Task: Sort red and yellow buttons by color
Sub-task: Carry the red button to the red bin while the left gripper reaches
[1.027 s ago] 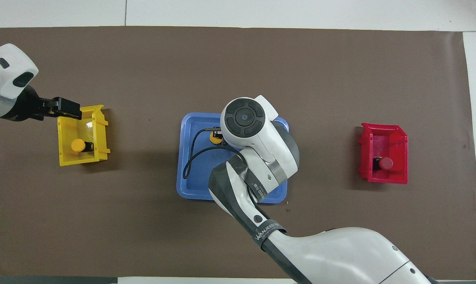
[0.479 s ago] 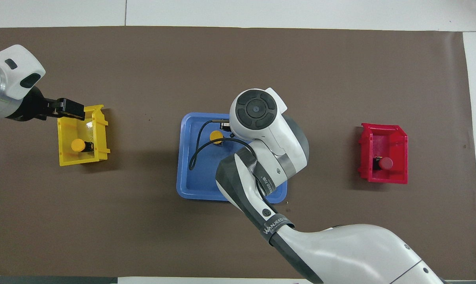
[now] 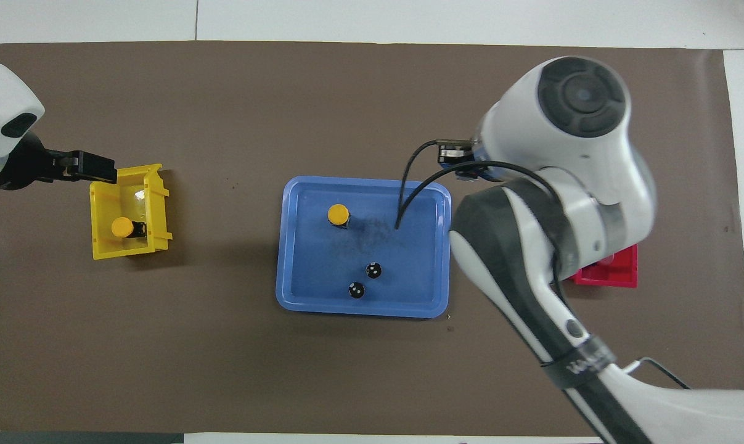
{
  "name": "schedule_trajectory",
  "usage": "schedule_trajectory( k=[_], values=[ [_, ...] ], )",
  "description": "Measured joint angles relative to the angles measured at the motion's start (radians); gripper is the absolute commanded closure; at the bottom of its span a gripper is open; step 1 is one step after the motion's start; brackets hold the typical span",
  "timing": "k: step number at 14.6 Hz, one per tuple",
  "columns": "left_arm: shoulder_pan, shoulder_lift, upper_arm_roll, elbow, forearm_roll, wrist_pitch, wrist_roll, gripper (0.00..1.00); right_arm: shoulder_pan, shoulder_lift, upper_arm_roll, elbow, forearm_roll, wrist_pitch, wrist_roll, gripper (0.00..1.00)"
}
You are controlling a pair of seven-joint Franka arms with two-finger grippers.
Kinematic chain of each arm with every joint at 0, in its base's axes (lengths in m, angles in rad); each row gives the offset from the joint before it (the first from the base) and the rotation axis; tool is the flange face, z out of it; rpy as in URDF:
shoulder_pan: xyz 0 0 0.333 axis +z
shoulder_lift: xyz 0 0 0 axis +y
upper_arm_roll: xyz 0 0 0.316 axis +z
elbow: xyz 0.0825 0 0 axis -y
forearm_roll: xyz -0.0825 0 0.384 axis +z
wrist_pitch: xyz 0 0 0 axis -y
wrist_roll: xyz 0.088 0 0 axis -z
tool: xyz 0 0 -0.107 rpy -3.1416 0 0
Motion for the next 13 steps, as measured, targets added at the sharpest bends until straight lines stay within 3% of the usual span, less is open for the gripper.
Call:
schedule_trajectory(
  k=[3, 6, 13],
  values=[
    [-0.181, 0.022, -0.016, -0.011, 0.008, 0.03, -0.254, 0.0, -0.221, -0.1, -0.002, -0.135, 0.047, 0.002, -0.297, 0.93],
    [-0.349, 0.107, -0.022, -0.016, 0.018, 0.103, -0.46, 0.0, -0.371, -0.136, -0.004, -0.262, 0.121, 0.09, -0.458, 0.94],
    [-0.482, 0.307, -0.022, 0.012, 0.028, 0.245, -0.792, 0.0, -0.38, -0.151, 0.007, -0.444, 0.127, 0.262, -0.515, 0.94]
  ],
)
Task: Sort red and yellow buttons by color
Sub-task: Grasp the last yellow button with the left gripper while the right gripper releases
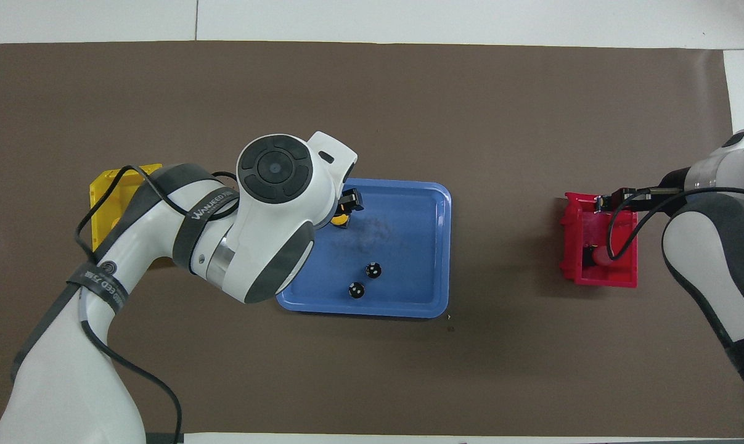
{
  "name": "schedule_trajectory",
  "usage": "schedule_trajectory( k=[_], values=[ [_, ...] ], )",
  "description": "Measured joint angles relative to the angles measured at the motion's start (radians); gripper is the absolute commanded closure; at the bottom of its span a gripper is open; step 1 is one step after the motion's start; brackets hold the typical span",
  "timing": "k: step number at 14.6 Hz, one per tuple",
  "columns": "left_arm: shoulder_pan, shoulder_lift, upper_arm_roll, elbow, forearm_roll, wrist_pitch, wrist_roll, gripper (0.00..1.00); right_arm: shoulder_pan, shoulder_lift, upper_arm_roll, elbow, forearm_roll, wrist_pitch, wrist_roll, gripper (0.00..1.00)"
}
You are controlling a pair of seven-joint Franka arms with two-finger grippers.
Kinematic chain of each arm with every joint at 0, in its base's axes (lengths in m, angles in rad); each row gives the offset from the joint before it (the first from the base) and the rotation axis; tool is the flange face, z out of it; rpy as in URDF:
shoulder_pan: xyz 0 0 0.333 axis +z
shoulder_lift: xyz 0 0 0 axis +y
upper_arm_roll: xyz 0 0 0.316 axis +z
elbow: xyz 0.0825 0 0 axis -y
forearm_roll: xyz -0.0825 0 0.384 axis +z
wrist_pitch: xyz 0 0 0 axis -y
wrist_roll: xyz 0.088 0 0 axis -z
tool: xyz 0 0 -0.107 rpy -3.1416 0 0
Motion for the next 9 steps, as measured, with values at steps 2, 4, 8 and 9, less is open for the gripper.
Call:
schedule_trajectory(
  k=[2, 4, 8, 9],
  values=[
    [-0.021, 0.041, 0.0, 0.009, 0.027, 0.034, -0.027, 0.04, 0.0, 0.0, 0.0, -0.024, 0.0, 0.009, -0.004, 0.94],
    [-0.025, 0.07, 0.003, 0.027, 0.036, 0.056, -0.032, 0.1, 0.0, 0.0, 0.0, -0.037, 0.0, 0.012, -0.004, 0.94],
    [-0.016, 0.081, 0.013, 0.032, 0.036, 0.078, -0.032, 0.18, 0.0, 0.001, 0.0, -0.058, -0.007, 0.015, -0.009, 0.93],
    [-0.016, 0.082, 0.014, 0.032, 0.036, 0.083, -0.032, 0.19, 0.0, 0.001, 0.0, -0.062, -0.016, 0.02, -0.01, 0.93]
  ],
)
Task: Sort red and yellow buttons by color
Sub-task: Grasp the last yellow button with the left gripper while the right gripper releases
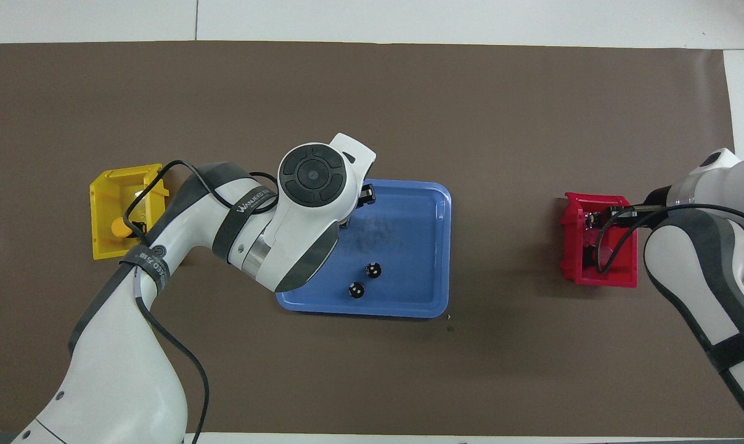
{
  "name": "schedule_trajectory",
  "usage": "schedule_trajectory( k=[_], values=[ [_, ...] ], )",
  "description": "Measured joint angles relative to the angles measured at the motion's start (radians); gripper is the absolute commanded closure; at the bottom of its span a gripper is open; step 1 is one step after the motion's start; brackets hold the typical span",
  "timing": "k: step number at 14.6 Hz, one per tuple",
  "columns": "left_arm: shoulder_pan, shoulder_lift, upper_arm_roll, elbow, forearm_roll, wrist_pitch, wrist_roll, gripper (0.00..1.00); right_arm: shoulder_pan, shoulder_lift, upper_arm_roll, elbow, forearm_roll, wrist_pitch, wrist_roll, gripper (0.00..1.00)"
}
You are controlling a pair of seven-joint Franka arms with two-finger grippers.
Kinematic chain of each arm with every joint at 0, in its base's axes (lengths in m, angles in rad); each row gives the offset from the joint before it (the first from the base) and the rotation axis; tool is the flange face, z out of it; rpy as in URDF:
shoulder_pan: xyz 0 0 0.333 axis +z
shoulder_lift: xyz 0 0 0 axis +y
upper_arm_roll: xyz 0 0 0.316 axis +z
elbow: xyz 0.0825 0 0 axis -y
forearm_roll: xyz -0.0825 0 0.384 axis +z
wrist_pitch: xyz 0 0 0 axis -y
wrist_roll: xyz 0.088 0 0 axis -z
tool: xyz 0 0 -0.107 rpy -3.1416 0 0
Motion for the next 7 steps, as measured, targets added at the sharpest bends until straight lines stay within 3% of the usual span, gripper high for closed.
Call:
schedule_trajectory(
  k=[1, 5, 6, 7],
  values=[
    [0.001, 0.002, 0.001, 0.0, 0.0, 0.005, 0.0, 0.23, 0.0, 0.0, 0.0, -0.007, -0.014, 0.015, -0.001, 0.92],
    [0.001, 0.009, 0.002, -0.008, 0.0, 0.007, 0.0, 0.25, 0.0, 0.0, 0.0, -0.027, -0.033, 0.04, -0.001, 0.64],
    [0.001, 0.01, 0.002, -0.01, 0.0, 0.008, 0.0, 0.31, 0.0, 0.0, 0.001, -0.027, -0.033, 0.04, -0.001, 0.62],
    [0.001, 0.011, 0.002, -0.011, 0.0, 0.008, 0.0, 0.52, 0.0, 0.0, 0.001, -0.027, -0.033, 0.04, -0.001, 0.5]
  ],
)
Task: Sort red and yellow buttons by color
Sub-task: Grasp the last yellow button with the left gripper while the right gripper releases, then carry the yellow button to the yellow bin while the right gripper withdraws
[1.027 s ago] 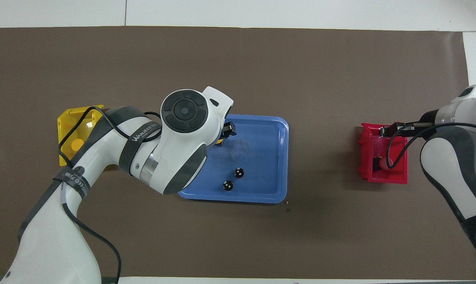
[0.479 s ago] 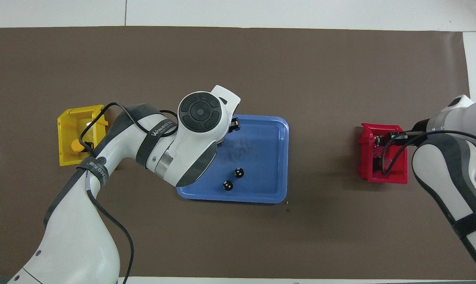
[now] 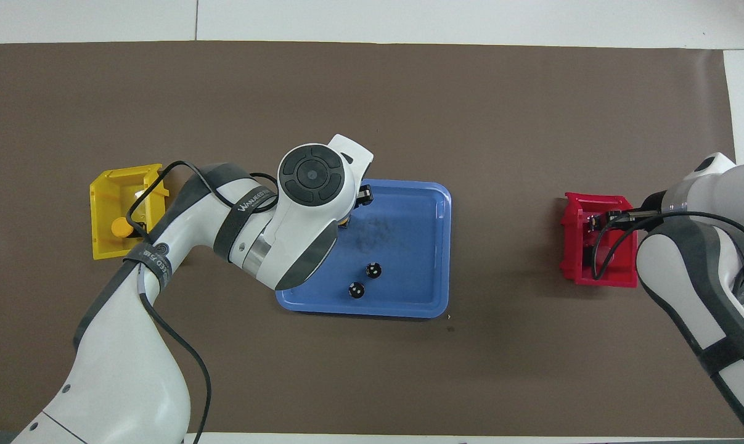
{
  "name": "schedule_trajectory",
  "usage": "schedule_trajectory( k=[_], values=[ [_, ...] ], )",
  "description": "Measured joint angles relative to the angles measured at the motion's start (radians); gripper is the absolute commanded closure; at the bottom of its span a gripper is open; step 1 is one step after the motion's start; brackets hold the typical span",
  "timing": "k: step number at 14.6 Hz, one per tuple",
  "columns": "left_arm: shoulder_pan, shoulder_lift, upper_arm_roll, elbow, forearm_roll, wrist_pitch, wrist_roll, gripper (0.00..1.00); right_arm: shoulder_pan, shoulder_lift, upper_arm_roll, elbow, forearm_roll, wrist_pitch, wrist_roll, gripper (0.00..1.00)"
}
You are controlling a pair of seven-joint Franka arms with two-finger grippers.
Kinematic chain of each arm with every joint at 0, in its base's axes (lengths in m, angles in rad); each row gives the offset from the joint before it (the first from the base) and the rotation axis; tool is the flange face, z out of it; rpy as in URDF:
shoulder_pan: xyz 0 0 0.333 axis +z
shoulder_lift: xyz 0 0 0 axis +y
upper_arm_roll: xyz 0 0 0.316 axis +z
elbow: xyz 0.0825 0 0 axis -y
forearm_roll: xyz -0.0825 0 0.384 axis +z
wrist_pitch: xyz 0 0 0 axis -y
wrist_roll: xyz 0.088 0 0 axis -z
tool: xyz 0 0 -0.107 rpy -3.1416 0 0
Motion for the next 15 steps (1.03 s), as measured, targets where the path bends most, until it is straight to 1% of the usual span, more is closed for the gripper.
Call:
schedule_trajectory(
  k=[1, 2, 3, 6, 7, 9, 11, 12, 13, 14, 15],
  values=[
    [-0.001, 0.001, -0.001, -0.001, 0.0, 0.0, 0.0, 0.93, 0.0, 0.0, 0.0, 0.0, 0.0, 0.0, 0.0, 0.44],
    [-0.002, 0.002, -0.002, -0.002, 0.0, -0.001, -0.001, 0.98, 0.0, 0.0, 0.001, 0.0, 0.0, 0.0, 0.0, 0.41],
    [-0.003, 0.002, -0.004, -0.003, -0.001, -0.001, -0.004, 0.98, 0.0, -0.001, 0.001, 0.0, 0.0, 0.0, 0.0, 0.38],
    [-0.003, 0.002, -0.005, 0.005, -0.02, -0.004, -0.021, 0.98, 0.001, -0.003, 0.001, 0.008, -0.001, -0.006, -0.001, 0.38],
    [-0.003, 0.002, -0.005, 0.021, -0.024, -0.022, -0.028, 0.98, 0.001, -0.003, 0.001, 0.024, -0.002, -0.03, -0.001, 0.38],
    [0.002, -0.001, 0.004, 0.098, -0.029, -0.121, -0.038, 0.98, 0.001, -0.003, 0.001, 0.089, -0.004, -0.12, -0.001, 0.38],
    [0.03, -0.012, 0.018, 0.197, -0.027, -0.262, -0.039, 0.98, 0.0, -0.003, 0.001, 0.171, -0.006, -0.207, -0.001, 0.33],
    [0.061, -0.025, 0.023, 0.229, -0.019, -0.315, -0.022, 0.98, 0.0, -0.002, 0.001, 0.21, -0.007, -0.247, -0.001, 0.25],
    [0.102, -0.041, 0.028, 0.245, -0.005, -0.353, 0.023, 0.98, 0.0, -0.001, 0.001, 0.246, -0.007, -0.284, -0.001, 0.05],
    [0.153, -0.057, 0.032, 0.249, 0.009, -0.382, 0.09, 0.98, 0.0, -0.001, 0.001, 0.281, -0.007, -0.32, -0.001, 0.0],
    [0.212, -0.068, 0.035, 0.25, 0.019, -0.397, 0.161, 0.98, 0.0, -0.002, 0.001, 0.313, -0.008, -0.353, -0.001, 0.0]
  ],
)
